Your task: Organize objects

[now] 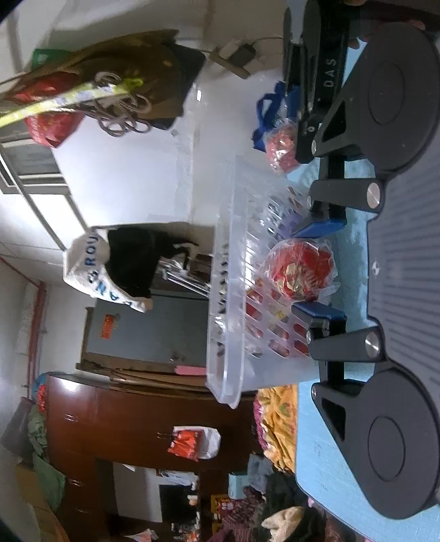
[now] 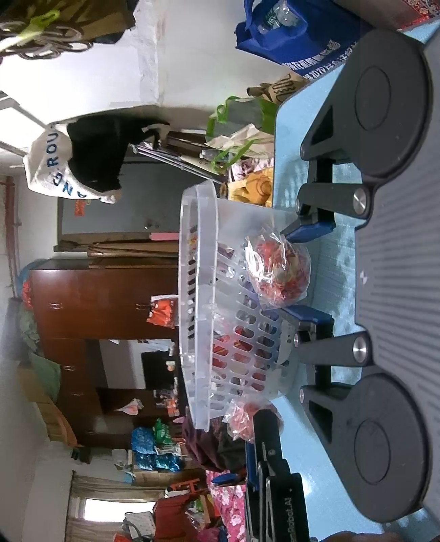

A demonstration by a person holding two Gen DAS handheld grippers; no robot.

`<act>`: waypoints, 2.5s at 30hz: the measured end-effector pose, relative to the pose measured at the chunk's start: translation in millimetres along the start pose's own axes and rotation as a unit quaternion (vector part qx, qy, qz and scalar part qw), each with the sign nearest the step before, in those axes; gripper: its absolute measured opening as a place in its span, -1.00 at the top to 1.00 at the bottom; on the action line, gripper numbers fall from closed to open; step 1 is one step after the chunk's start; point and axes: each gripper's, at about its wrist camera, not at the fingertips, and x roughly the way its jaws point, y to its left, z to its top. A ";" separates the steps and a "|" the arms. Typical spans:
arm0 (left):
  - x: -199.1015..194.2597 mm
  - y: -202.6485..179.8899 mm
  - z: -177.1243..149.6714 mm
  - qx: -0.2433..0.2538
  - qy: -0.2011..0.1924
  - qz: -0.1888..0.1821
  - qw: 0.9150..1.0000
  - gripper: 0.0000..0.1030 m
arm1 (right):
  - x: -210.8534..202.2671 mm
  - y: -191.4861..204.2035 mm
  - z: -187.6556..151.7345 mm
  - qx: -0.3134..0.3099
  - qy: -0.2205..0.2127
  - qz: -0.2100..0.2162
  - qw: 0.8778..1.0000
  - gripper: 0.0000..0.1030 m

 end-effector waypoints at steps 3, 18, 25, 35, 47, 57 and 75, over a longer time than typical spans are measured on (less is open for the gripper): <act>-5.1 -4.7 12.2 0.009 -0.003 -0.010 1.000 0.13 | -12.5 2.3 7.3 0.005 -0.007 0.016 1.000 0.13; 90.8 3.9 155.4 -0.013 0.050 0.011 0.999 0.09 | 64.4 0.4 140.1 -0.050 0.016 -0.006 0.999 0.07; 127.6 27.1 124.3 -0.057 0.101 0.011 0.993 -0.65 | 95.3 -5.2 116.9 -0.074 0.055 -0.020 0.996 -0.85; 63.7 15.0 110.7 0.020 0.053 -0.014 0.998 -1.00 | 43.3 -18.7 112.2 -0.013 0.024 -0.037 0.999 -1.00; 51.2 1.6 89.5 0.020 0.091 0.037 0.995 -1.00 | 35.0 -21.4 94.2 -0.001 0.046 -0.017 0.999 -1.00; 55.6 0.9 83.8 0.016 0.104 0.061 0.993 -1.00 | 34.5 -20.5 87.6 -0.003 0.059 -0.026 0.998 -1.00; 53.1 3.9 87.5 0.018 0.106 0.072 0.992 -1.00 | 36.3 -28.6 86.6 0.002 0.070 -0.030 0.997 -1.00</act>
